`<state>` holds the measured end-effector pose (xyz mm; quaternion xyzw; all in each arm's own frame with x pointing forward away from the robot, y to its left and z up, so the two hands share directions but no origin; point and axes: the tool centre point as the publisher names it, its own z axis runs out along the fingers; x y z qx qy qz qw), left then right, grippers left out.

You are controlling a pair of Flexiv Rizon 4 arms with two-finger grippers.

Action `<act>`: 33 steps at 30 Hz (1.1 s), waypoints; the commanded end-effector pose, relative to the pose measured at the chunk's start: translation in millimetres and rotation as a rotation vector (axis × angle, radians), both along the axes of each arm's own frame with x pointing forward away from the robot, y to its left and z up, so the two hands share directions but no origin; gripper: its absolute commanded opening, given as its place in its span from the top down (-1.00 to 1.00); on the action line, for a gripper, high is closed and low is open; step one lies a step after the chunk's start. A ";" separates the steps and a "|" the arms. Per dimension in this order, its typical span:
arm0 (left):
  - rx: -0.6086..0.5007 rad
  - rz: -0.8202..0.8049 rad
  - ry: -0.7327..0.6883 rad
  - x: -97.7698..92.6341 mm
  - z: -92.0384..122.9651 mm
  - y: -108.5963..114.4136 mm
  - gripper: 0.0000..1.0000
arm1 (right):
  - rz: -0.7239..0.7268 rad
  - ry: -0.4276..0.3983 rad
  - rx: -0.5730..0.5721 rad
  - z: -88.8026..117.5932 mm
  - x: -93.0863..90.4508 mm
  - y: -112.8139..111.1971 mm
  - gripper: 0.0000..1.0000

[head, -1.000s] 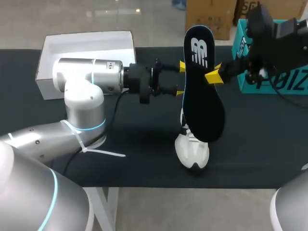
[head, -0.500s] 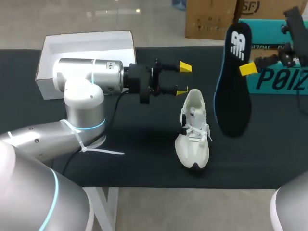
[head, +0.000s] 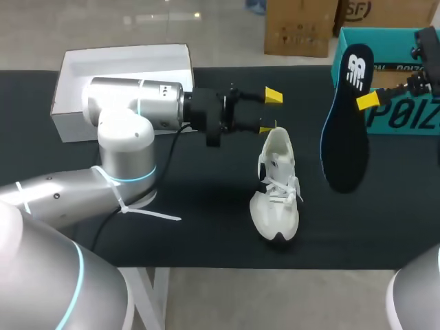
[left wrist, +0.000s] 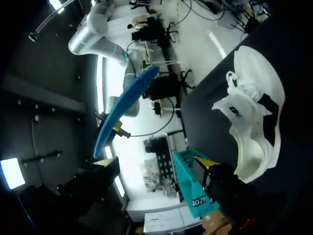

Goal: Take the shoe out of the shoebox, open the shoe tongue, remove and reinsert the insole, then place the shoe into the shoebox

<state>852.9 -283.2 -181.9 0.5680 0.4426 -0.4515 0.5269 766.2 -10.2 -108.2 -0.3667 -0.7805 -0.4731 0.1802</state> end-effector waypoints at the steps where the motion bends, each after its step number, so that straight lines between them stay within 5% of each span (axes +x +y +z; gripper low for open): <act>1: -0.001 -0.007 -0.012 -0.3 4.1 -10.9 -1.00 | 0.116 0.087 -0.024 4.3 38.1 6.6 1.00; 14: 0.019 -0.033 -0.087 -14.2 15.9 -25.3 -1.00 | 0.170 0.198 -0.066 -14.1 76.2 20.0 1.00; 33: 0.018 -0.041 -0.120 -20.5 17.8 -38.5 -1.00 | 0.227 0.240 -0.074 -30.5 77.2 51.6 1.00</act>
